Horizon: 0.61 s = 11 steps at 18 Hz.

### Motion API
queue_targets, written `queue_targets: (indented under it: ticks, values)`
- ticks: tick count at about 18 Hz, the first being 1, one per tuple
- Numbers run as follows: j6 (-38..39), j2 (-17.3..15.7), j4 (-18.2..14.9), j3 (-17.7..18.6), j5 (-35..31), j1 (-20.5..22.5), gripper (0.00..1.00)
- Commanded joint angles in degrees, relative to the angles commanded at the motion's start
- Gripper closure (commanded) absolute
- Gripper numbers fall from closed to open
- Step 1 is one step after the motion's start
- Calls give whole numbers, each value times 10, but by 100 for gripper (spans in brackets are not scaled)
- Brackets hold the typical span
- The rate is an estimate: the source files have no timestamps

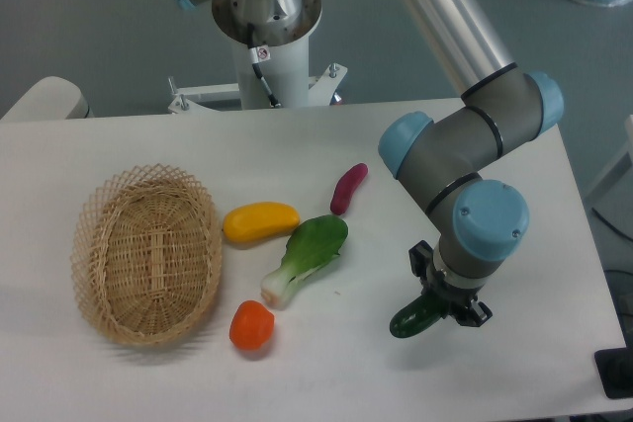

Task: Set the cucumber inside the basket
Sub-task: 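Hold the green cucumber in the gripper, lifted above the table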

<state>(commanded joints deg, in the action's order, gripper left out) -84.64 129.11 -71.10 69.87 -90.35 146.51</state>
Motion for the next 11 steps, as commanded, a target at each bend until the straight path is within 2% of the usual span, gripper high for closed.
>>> queue_targets:
  ticks: [9, 11]
  values:
    - [8, -2, 0, 3, 1, -4, 82]
    - [10, -6, 0, 12, 5, -7, 82]
